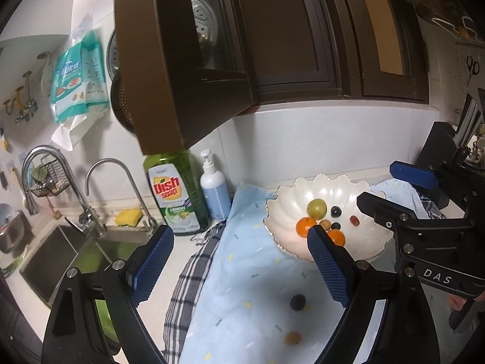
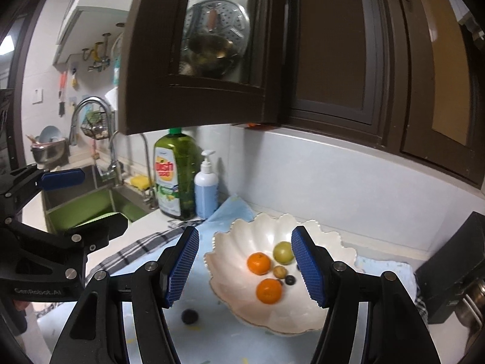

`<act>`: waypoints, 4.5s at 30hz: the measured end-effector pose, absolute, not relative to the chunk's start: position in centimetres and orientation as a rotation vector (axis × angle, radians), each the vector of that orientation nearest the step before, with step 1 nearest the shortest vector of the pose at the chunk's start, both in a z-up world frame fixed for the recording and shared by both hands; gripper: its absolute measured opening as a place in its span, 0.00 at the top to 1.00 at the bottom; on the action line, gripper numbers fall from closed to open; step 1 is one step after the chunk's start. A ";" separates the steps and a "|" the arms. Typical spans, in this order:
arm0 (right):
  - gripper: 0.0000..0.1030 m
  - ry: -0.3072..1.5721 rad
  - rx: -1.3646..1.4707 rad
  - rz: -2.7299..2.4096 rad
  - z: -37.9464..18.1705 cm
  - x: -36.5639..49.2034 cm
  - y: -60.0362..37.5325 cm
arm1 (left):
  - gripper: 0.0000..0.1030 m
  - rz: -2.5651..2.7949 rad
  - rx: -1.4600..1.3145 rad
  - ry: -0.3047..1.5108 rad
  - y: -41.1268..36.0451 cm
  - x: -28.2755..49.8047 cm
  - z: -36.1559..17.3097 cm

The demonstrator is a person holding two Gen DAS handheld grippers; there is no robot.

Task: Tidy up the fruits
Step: 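Move both tools back toward the last brown fruit and dark plum, then grasp the small brown fruit with the left tool while the right tool grasps the dark plum, then carry the brown fruit and dark plum with both tools over the bowl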

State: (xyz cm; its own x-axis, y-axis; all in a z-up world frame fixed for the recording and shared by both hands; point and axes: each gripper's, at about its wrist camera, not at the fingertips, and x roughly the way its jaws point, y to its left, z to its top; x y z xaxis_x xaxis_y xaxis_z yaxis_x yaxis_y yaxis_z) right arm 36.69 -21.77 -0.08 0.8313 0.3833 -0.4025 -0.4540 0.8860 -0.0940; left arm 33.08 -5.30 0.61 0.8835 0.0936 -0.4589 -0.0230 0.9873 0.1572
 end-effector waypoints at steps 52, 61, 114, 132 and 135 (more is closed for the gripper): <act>0.46 0.748 -0.455 0.708 -14.9 39.2 -15.8 | 0.43 -0.016 0.126 0.849 -7.5 32.6 -16.0; 0.51 0.786 -0.460 0.736 -16.5 40.2 -14.7 | 0.60 -0.048 0.112 0.895 -7.8 33.6 -17.4; 0.72 0.691 -0.181 0.469 -8.2 34.9 -22.3 | 0.77 -0.120 0.014 0.680 -7.4 30.5 -8.2; 0.72 0.577 -0.109 0.322 -3.4 35.7 -26.6 | 0.77 -0.204 0.067 0.504 -10.2 33.1 -2.1; 0.72 0.577 -0.099 0.313 -3.2 36.5 -26.8 | 0.77 -0.219 0.065 0.510 -10.4 34.4 -2.0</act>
State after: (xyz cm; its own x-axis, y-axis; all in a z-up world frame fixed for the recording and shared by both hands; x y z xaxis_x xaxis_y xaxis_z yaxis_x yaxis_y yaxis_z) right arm 36.52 -26.84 -3.21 0.7921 0.2635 -0.5505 -0.3183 0.9480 -0.0043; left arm 34.43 -10.44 -2.00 0.8500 -0.1919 -0.4905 0.2241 0.9745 0.0071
